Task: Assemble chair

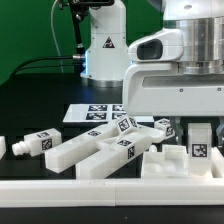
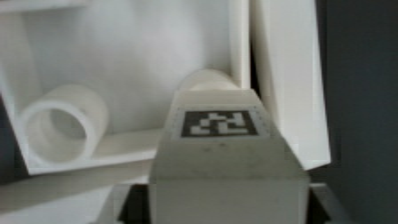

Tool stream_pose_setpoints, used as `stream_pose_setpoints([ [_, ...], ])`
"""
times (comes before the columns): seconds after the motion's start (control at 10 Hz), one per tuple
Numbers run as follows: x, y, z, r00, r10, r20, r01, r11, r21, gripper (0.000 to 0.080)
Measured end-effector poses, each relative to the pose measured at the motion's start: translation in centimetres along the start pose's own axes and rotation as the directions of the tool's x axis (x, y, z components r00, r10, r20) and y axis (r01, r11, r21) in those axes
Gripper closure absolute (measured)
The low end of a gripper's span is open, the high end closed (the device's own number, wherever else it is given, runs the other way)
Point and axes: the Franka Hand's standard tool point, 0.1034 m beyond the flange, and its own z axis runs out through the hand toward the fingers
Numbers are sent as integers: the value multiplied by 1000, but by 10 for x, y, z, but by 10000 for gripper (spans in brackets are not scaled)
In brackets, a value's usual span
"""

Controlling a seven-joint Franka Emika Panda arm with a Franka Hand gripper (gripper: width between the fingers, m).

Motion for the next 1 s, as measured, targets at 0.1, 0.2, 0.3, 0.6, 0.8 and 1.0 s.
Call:
stream_pose_setpoints([
  [0.1, 0, 0, 0, 996, 88, 0, -88, 996, 0, 515],
  [0.2, 0, 0, 0, 989, 150, 1, -150, 989, 0, 515],
  [0.3, 0, 0, 1, 980, 200, 1, -200, 980, 0, 515],
  [0.6, 0, -2, -1, 905, 426, 1, -426, 905, 1, 515],
  [0.8, -3, -6, 0, 776, 631, 11, -631, 776, 4, 515],
  [1.0, -5, -7, 1, 642, 766, 11, -766, 642, -2, 515],
])
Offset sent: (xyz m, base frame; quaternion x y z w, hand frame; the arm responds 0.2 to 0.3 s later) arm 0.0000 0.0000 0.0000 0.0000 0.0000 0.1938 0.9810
